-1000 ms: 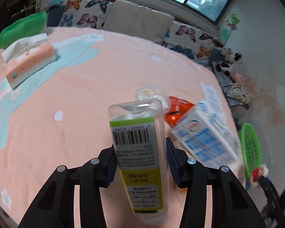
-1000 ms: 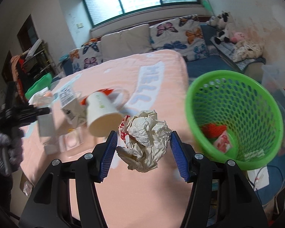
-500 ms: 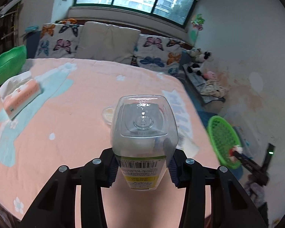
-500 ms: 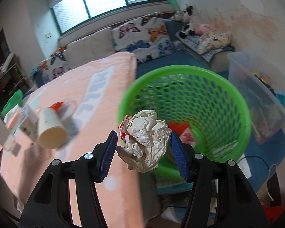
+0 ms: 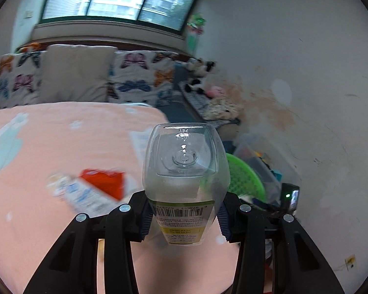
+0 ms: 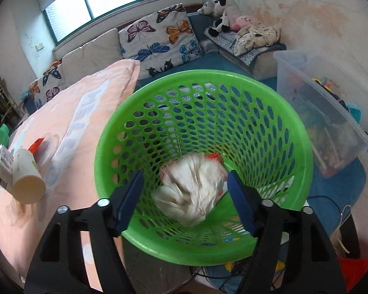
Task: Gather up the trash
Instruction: 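Drop the tissue into the green basket with the right tool while the left tool drops the bottle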
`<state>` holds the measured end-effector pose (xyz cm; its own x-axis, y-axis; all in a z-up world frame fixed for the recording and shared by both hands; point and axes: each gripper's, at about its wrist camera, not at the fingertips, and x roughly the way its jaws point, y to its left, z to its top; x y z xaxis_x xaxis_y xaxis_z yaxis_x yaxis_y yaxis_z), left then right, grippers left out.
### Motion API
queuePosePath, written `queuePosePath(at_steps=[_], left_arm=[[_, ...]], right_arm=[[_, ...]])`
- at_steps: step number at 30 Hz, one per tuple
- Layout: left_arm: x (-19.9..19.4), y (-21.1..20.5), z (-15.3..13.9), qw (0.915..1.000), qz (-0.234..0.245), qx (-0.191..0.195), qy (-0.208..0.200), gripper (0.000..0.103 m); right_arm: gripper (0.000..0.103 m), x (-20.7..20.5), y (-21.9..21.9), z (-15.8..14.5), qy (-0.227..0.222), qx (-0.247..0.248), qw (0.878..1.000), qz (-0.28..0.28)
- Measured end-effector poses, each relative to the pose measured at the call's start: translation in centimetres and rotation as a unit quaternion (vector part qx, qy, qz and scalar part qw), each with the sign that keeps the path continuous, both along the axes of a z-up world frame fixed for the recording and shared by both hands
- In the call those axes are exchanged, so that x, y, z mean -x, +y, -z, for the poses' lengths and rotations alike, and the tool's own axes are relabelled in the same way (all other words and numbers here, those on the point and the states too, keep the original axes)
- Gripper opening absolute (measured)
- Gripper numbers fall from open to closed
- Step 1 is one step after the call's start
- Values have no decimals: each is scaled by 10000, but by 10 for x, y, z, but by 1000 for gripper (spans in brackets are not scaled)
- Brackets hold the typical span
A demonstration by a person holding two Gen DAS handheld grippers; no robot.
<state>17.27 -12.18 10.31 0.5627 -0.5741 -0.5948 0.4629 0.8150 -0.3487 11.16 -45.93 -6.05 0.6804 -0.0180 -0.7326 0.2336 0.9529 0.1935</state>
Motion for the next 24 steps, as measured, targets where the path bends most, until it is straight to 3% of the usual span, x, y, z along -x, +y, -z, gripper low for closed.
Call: queuePosePath(at_steps=[9,14,24], left_arm=[[-26,-113,22,9970,765,-134,23,43],[-39,-162,42,9950,948,-319,63,43],[-56,-224,85,9908,1159,-621,311,43]], right_arm=[[80,26,-11,-11,-192,142,9997,5],[81,46,-10,-15,-311,316,9990,3],[86,70,-15,-11,-357,309,9989,43]])
